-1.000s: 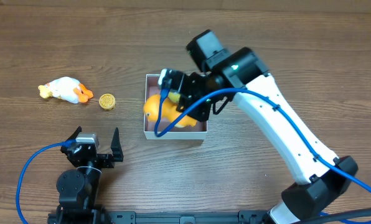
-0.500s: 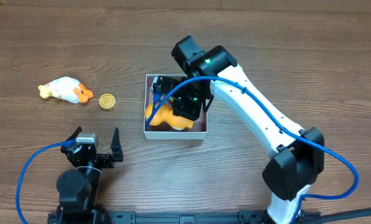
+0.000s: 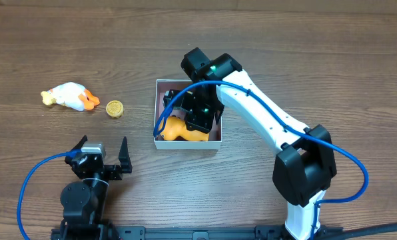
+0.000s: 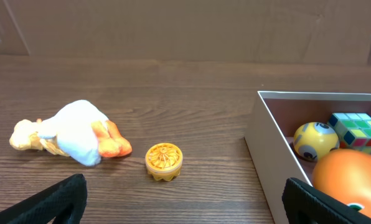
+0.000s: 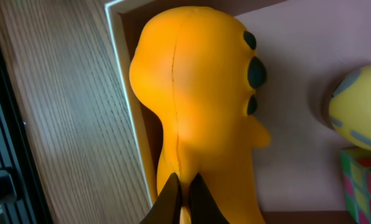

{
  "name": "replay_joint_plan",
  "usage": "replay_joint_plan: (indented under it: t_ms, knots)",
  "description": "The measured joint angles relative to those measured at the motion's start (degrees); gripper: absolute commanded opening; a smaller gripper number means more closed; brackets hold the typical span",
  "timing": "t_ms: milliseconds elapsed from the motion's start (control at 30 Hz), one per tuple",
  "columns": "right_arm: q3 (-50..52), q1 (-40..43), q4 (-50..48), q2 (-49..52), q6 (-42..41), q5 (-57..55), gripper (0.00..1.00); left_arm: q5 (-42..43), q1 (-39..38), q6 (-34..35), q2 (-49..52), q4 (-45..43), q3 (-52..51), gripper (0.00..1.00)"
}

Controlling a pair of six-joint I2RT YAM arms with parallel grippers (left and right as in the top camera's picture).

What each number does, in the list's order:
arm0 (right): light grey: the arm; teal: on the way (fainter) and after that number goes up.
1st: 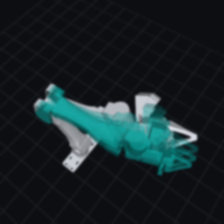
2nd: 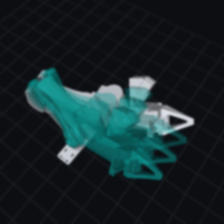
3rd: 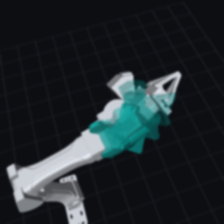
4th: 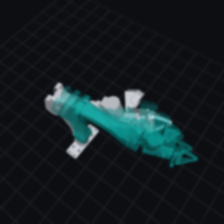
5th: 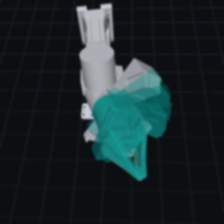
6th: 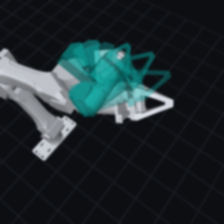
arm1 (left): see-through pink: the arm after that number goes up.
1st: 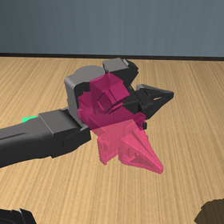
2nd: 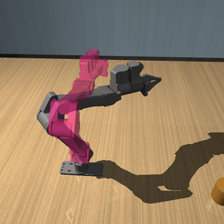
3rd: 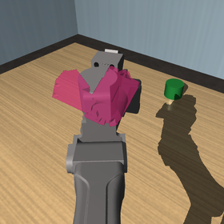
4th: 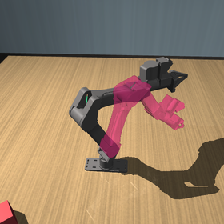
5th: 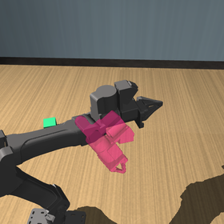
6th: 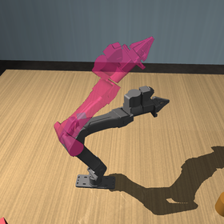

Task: Pack container
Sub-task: 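Lift the dinosaur and lower it into the box with the right gripper, then open the right gripper and retract the right arm up and away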

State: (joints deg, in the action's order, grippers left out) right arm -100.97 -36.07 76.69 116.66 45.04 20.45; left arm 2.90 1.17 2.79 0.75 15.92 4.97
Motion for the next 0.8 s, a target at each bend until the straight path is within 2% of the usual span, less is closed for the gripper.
replay_joint_plan:
  t_ms: [767,800]
  knots:
    - [4.7,0.0,-3.3,0.1,0.0,0.3,0.04,0.0,0.0,0.0,0.0,0.0,0.0,1.0]
    - [4.7,0.0,-3.3,0.1,0.0,0.3,0.13,0.0,0.0,0.0,0.0,0.0,0.0,1.0]
